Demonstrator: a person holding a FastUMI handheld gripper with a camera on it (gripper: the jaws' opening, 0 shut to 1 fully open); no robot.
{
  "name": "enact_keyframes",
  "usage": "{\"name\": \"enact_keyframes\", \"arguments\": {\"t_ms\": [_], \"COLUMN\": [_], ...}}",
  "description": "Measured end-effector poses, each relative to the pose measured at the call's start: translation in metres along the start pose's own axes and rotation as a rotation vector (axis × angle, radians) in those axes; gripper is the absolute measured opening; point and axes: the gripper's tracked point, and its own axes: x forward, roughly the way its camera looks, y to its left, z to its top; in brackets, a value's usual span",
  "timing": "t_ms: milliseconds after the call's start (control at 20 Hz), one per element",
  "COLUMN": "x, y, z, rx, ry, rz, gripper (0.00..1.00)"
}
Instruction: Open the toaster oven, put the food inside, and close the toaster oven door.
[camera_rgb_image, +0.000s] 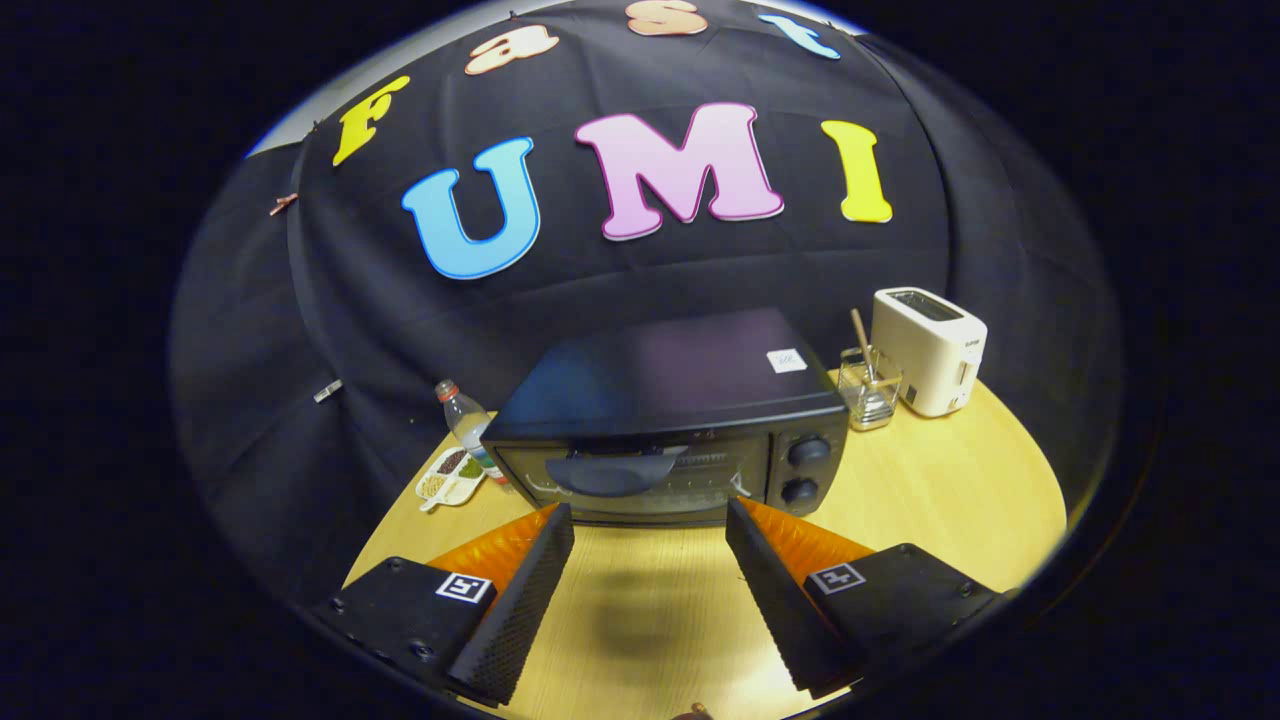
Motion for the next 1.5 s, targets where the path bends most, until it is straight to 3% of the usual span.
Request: {"name": "enact_keyframes", "arguments": {"t_ms": [300, 500, 650, 900, 1200, 1350, 1500], "x": [-0.082, -0.151, -0.189, -0.223, -0.232, -0.232, -0.228], "y": [-0.063, -0.086, -0.081, -0.078, -0.086, -0.104, -0.102], "z": [0.123, 0.213, 0.252, 0.28, 0.286, 0.29, 0.286], "rx": [-0.125, -0.124, -0.11, -0.078, -0.162, -0.195, -0.178], "ry": [-0.233, -0.405, -0.452, -0.47, -0.505, -0.528, -0.52], "rz": [-0.026, -0.043, 0.019, 0.105, 0.083, 0.018, 0.031], "gripper": [0.99, 0.98, 0.98, 0.98, 0.98, 0.98, 0.98]}}
